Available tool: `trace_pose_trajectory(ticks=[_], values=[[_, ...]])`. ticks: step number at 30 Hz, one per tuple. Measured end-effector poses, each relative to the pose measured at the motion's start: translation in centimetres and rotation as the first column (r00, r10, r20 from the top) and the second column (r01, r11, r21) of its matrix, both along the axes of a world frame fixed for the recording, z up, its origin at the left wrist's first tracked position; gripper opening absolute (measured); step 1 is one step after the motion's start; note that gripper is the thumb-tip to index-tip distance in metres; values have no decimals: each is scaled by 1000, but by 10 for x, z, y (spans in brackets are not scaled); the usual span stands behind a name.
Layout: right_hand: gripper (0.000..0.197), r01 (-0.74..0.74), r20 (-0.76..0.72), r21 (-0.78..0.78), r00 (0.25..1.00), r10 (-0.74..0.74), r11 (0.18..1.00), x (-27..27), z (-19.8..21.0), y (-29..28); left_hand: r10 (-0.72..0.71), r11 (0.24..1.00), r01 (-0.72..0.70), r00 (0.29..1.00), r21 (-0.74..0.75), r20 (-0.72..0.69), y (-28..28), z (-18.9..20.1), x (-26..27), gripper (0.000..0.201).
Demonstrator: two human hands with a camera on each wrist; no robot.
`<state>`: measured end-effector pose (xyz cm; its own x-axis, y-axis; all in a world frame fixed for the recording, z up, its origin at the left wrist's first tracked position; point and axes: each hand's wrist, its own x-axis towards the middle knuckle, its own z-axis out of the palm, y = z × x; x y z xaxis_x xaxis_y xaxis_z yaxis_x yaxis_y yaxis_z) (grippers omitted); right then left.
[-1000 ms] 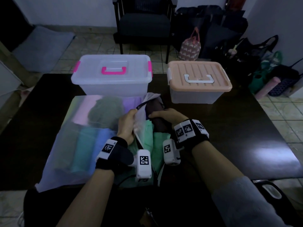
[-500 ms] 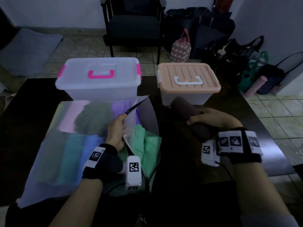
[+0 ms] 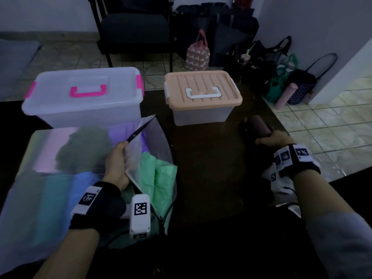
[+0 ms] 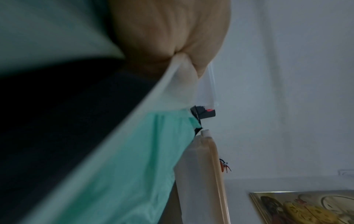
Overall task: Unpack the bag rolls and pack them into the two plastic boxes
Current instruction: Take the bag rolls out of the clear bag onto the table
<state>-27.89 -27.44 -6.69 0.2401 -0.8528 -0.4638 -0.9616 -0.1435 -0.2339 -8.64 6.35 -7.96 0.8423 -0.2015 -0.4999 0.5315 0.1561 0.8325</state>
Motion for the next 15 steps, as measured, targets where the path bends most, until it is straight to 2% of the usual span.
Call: trace_pose_trajectory(ticks=[3, 7, 10, 15], values=[[88, -9, -19, -176, 1000, 6, 984, 6, 0, 6, 10, 999, -10, 1000, -30, -14, -11, -5, -4, 35], [77, -28, 15, -177, 999, 31, 984, 17, -11, 18, 8, 998, -11, 999, -63, -43, -32, -10, -15, 47], [67, 2, 46, -203, 999, 7, 979, 19, -19, 17, -4, 1000, 3, 999, -16, -42, -51, -11, -28, 30], [66, -21, 61, -255, 997, 38, 967, 18, -23, 10, -98, 995, 100, 994, 19, -49, -79, -12, -45, 20]])
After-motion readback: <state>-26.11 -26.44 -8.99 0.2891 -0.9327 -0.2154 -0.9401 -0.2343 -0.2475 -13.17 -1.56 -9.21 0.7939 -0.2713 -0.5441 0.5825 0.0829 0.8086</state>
